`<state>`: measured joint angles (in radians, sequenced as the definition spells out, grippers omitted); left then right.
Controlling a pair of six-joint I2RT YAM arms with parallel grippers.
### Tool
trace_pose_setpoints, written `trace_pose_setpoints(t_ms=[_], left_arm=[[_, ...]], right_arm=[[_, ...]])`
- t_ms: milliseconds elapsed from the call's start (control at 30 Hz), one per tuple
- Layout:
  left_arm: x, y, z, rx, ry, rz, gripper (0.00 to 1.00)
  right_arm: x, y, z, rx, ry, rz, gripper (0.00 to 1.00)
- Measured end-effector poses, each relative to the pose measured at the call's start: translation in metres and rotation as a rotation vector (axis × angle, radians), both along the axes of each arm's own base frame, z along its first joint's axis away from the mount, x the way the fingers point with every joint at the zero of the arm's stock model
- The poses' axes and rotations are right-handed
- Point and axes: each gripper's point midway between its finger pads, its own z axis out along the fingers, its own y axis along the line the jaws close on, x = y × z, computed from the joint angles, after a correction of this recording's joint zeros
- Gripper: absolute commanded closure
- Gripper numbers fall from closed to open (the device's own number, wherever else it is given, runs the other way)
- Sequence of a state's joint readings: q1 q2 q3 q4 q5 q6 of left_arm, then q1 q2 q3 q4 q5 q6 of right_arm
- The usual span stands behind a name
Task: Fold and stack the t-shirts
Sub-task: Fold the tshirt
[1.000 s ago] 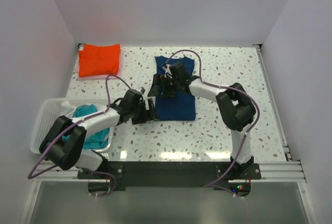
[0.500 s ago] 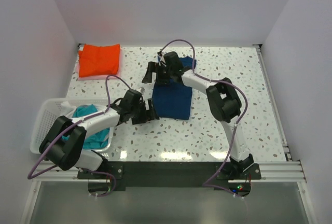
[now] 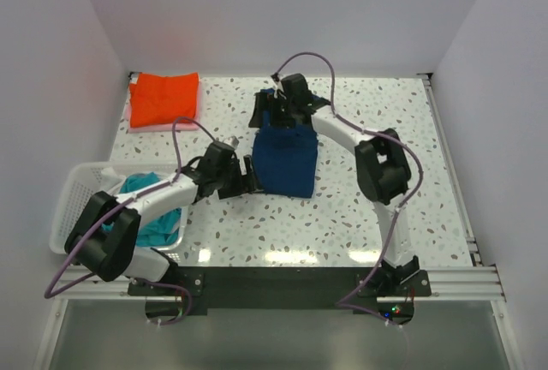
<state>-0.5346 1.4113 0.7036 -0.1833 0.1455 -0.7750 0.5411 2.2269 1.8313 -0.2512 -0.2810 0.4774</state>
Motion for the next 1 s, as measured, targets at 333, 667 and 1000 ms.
trace_pose_setpoints(t_ms=[333,667,1000], left_arm=[[0.026,-0.003,-0.017,0.035,0.036,0.025,0.49],[0.029,0.004,-0.028,0.061,0.057,0.048,0.53],[0.038,0.018,-0.032,0.089,0.050,0.100,0.68]], right_arm=[[-0.107,-0.139,0.039,-0.050,-0.004,-0.277,0.01],[-0.168,-0.178,-0.007,-0.145,0.104,-0.315,0.01],[-0.190,-0.186,-0.016,-0.152,0.127,-0.307,0.01]])
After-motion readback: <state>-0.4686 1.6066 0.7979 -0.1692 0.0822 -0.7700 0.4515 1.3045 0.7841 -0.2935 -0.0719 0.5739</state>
